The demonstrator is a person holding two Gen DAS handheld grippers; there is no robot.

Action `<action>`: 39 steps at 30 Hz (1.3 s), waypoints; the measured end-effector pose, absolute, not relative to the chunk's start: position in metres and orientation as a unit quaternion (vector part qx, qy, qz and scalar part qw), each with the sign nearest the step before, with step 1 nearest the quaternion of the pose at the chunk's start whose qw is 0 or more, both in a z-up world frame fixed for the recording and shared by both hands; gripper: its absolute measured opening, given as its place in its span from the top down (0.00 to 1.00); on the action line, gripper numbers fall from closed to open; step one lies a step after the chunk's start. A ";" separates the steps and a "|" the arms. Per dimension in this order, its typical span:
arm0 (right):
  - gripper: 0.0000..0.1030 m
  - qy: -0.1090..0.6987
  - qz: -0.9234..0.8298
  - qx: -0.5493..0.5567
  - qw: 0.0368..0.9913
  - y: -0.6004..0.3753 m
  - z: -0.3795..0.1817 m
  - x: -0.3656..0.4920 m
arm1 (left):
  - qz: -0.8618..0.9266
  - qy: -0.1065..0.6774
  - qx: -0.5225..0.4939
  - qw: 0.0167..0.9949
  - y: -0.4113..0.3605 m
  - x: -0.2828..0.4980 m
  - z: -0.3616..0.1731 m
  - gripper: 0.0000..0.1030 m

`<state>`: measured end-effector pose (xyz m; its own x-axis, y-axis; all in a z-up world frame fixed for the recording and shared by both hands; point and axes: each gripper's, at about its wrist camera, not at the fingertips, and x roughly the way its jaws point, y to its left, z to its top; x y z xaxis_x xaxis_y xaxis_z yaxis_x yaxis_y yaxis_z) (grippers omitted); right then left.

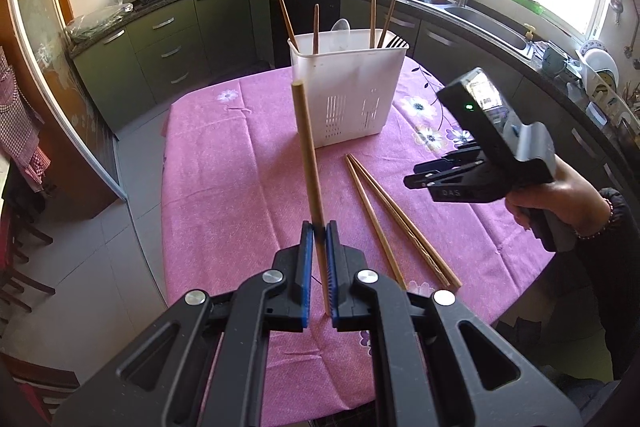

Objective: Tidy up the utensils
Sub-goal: 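Grasp a wooden chopstick with the right tool and lift it upright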

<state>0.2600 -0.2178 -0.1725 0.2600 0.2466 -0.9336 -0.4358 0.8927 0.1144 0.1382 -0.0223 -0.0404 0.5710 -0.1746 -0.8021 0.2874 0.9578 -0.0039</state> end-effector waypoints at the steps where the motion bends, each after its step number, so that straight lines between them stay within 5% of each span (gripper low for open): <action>1: 0.79 0.572 0.213 -0.087 0.787 -0.213 -0.176 0.265 | -0.132 0.444 0.064 0.884 -0.022 0.138 -0.040 0.94; 26: 0.79 0.593 0.210 -0.144 0.764 -0.154 -0.196 0.270 | -0.139 0.439 0.063 0.885 -0.012 0.132 -0.041 0.93; 31: 0.93 0.582 0.207 -0.154 0.771 -0.143 -0.196 0.272 | -0.139 0.440 0.069 0.885 -0.013 0.130 -0.041 0.93; 39: 0.93 0.512 0.216 -0.107 0.825 -0.167 -0.130 0.258 | -0.138 0.440 0.072 0.884 -0.014 0.131 -0.041 0.93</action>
<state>0.2576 -0.1670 -0.1302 0.3826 0.2473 -0.8902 -0.4661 0.8836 0.0452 0.1311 -0.0140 -0.0405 0.5744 -0.1802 -0.7985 0.3073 0.9516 0.0063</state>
